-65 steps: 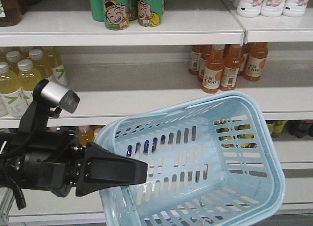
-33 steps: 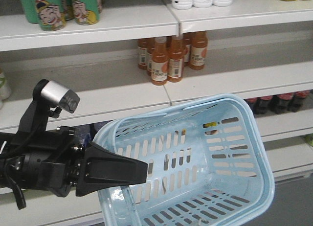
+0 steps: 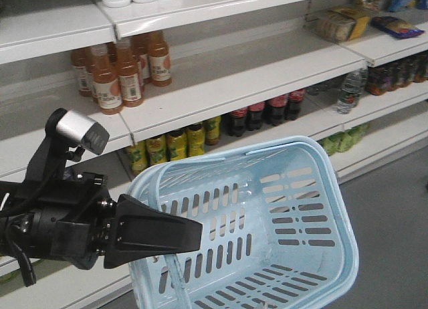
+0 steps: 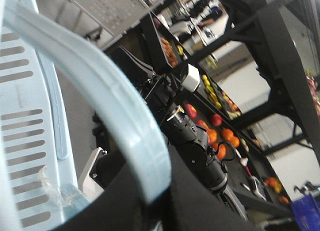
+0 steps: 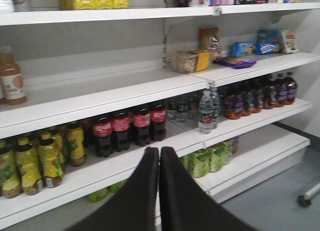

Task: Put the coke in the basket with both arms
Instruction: 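Drive the base away from the shelf carrying the basket in the left gripper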

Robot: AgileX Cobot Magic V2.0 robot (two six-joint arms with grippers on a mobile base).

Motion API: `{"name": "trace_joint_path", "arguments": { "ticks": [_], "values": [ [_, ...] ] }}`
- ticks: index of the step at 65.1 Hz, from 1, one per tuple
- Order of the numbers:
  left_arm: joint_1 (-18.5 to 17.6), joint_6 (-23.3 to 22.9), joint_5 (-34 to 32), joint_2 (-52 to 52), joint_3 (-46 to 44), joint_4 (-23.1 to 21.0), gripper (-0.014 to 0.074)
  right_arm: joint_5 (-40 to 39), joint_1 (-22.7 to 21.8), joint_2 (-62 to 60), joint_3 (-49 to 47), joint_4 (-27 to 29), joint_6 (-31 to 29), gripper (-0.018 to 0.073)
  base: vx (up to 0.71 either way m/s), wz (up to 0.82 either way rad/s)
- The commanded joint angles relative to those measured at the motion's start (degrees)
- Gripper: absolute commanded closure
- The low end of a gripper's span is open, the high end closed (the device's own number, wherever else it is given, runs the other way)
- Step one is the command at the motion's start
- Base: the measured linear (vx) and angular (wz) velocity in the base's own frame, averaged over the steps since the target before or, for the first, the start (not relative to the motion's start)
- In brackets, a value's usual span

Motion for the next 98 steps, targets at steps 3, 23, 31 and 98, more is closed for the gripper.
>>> {"name": "trace_joint_path", "arguments": {
  "ticks": [3, 23, 31, 98],
  "values": [
    [-0.22, 0.27, -10.99, -1.54, -1.71, -5.79, 0.0603, -4.21, -0.26, -0.79, 0.38, -0.62, -0.44, 0.0564, -0.09, -0.59],
    [-0.22, 0.27, -10.99, -1.54, -1.71, -5.79, 0.0603, -4.21, -0.26, -0.79, 0.38, -0.62, -0.44, 0.0564, -0.08, -0.6],
    [-0.22, 0.27, -10.99, -1.54, -1.71, -5.79, 0.0603, -4.21, -0.26, -0.79, 0.38, -0.62, -0.44, 0.0564, -0.08, -0.59],
    [-0.22, 0.27, -10.99, -1.54, -1.71, -5.79, 0.0603, -4.21, -0.26, -0.79, 0.38, -0.62, -0.44, 0.0564, -0.02, -0.45]
  ]
}}
